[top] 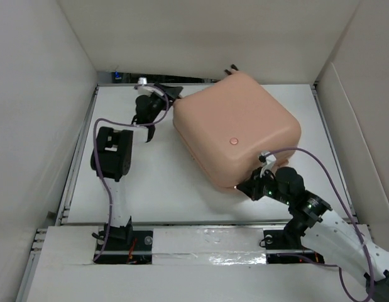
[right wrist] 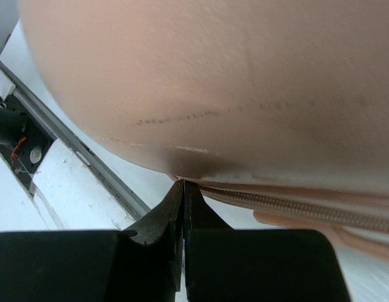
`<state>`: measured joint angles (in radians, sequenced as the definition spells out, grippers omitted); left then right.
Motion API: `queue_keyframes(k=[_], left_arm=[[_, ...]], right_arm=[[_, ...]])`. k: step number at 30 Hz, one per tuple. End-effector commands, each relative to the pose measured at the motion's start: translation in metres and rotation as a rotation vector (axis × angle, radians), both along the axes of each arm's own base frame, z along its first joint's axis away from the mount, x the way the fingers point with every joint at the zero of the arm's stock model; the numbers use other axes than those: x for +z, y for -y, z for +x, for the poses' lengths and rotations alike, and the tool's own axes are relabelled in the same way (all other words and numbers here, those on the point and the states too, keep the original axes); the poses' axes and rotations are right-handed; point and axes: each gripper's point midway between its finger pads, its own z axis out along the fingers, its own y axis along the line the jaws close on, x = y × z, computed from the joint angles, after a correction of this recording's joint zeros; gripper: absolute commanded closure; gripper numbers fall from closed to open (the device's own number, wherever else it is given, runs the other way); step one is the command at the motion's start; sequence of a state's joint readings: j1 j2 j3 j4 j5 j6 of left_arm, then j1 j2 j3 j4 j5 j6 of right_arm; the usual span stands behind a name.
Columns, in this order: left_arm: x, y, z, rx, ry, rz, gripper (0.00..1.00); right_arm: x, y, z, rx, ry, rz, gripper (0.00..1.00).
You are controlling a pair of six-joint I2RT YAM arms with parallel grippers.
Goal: Pack the luggage
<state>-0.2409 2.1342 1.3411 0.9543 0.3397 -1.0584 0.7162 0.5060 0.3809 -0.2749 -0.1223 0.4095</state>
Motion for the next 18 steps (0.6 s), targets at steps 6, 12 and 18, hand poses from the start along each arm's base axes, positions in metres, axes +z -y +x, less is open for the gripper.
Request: queue_keyframes(k=[6, 12, 18], left_arm=[[0.0, -0.107, -0.124, 0.205, 0.102, -0.134, 1.0], [-0.009, -0.117, -0.18, 0.229, 0.068, -0.113, 1.0], [-0.012, -0.103, -0.206, 0.205, 0.057, -0.072, 1.0]], right_arm=[[0.087, -0.022, 0.103, -0.038, 0.272, 0.066, 1.0], [0.038, -0.059, 0.061, 0.0, 0.124, 0.159, 1.0], [-0.021, -0.084, -0.02, -0.054, -0.072, 0.292, 1.0]])
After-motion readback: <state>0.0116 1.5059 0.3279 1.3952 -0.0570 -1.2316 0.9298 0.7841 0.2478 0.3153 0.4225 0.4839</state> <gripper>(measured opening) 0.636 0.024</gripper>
